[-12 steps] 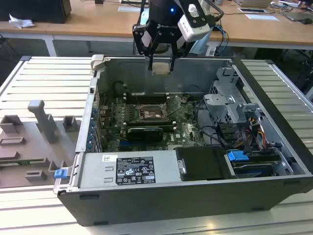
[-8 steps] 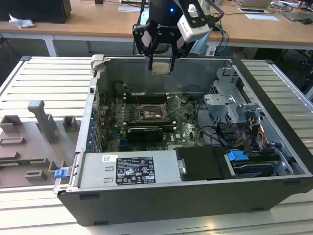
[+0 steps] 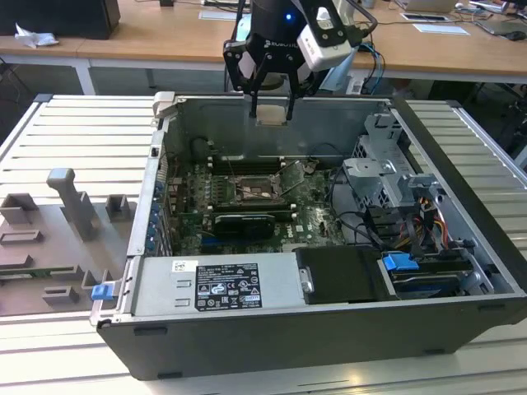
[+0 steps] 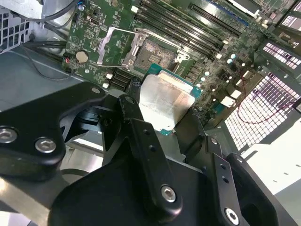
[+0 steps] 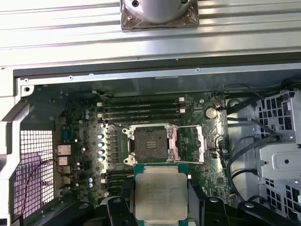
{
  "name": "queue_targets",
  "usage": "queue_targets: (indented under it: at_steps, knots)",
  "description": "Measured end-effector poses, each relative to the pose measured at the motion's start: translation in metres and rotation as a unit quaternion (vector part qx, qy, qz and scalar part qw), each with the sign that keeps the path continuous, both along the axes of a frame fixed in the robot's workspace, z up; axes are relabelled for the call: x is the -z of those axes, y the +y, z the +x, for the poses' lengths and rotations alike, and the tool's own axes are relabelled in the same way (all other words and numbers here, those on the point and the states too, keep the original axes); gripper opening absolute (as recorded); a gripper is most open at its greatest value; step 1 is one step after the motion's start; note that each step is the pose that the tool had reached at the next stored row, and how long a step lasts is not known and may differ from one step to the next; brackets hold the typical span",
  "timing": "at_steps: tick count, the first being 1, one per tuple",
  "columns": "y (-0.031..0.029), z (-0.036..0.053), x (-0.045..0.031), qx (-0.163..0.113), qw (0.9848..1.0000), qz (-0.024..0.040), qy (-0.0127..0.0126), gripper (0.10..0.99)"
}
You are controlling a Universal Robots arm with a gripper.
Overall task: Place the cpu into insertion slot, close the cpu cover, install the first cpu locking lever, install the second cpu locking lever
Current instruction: 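Place the cpu into insertion slot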
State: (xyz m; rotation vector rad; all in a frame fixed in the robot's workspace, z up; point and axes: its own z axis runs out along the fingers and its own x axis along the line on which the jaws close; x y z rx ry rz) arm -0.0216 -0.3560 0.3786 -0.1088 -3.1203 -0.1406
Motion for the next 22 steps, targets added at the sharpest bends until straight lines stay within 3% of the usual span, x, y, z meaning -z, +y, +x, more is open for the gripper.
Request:
queue_targets:
  at_steps: [22]
  knots:
    - [0.0000, 0.0000, 0.0000, 0.031, 0.9995, 0.0000, 0.0000, 0.541]
